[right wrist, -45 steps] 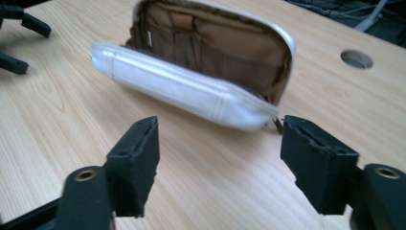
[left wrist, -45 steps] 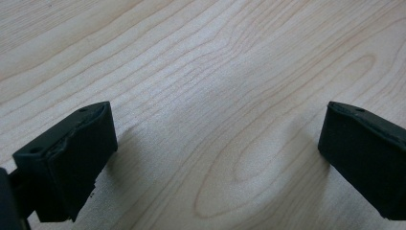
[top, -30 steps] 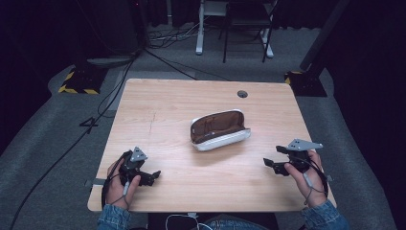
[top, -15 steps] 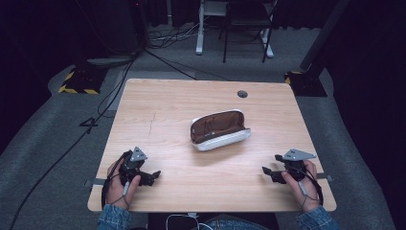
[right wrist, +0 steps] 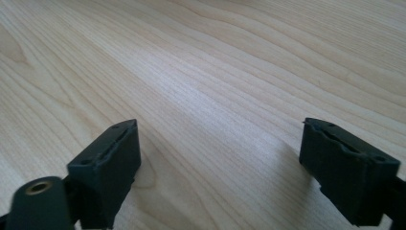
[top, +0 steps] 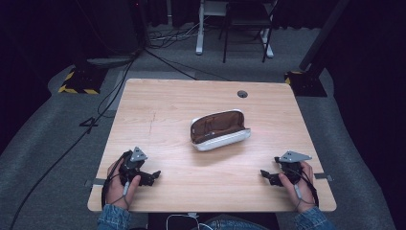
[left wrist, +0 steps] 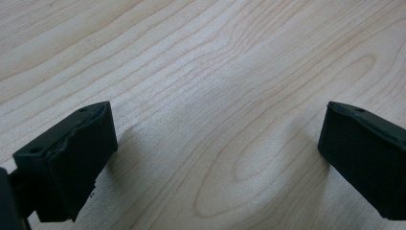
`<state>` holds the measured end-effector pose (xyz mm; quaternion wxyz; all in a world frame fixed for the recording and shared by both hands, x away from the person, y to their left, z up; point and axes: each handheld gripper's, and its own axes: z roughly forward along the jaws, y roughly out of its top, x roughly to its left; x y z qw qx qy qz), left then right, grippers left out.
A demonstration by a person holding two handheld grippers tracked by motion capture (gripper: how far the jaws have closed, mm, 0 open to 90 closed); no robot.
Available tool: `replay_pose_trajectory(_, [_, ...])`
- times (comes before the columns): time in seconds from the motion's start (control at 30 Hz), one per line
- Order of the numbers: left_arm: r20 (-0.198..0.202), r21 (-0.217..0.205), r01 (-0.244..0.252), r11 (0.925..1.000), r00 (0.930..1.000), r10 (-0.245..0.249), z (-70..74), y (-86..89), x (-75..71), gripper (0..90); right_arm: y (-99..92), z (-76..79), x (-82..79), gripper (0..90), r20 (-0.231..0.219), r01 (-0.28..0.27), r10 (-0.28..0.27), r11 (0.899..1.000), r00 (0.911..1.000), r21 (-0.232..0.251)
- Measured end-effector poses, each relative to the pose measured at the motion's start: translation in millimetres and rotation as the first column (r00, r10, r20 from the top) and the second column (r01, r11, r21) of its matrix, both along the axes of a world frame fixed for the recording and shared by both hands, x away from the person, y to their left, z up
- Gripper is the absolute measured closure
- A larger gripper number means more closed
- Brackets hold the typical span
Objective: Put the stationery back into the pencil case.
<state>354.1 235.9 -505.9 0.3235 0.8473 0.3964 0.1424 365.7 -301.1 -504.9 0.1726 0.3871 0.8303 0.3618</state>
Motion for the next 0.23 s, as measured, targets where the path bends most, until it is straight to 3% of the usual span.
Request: replay_pose_trajectory(0.23, [-0.001, -0.001, -0.001, 1.0, 1.0, 0.001, 0.0, -0.1, -0.1, 0.2, 1.5, -0.2, 2.1, 11.3, -0.005, -0.003, 0.003, 1.0, 1.0, -0.004])
